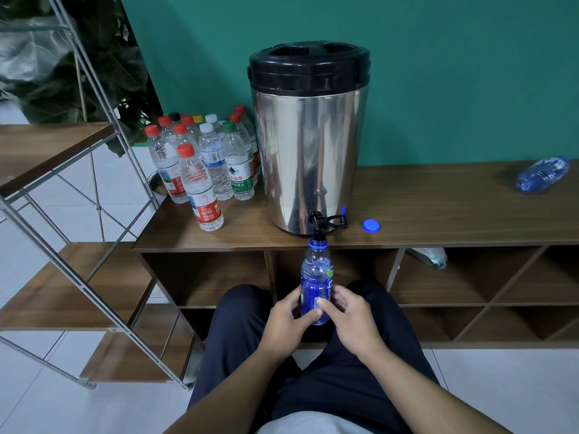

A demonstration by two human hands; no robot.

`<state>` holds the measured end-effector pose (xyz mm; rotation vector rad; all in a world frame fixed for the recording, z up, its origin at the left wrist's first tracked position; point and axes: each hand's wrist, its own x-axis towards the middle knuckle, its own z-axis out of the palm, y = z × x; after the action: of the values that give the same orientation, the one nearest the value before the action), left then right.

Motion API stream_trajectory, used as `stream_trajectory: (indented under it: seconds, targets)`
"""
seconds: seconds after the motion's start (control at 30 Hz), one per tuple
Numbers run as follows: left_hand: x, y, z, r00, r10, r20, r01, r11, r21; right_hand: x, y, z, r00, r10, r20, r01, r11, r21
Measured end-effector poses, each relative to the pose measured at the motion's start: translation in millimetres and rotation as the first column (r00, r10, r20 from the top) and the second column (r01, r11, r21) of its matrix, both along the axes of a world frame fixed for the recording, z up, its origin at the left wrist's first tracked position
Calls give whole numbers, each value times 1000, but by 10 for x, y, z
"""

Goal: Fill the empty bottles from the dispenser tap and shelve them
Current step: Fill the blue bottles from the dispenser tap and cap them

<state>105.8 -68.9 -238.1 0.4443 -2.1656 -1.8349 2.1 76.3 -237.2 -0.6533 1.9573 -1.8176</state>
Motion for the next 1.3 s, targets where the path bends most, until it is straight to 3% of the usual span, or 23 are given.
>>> stream_trajectory:
  seconds: [1.3]
  targets:
    - [-11,-11,-21,1000,4,23,-4,1000,-27,37,5,68,999,-20,-28,20,1000,21]
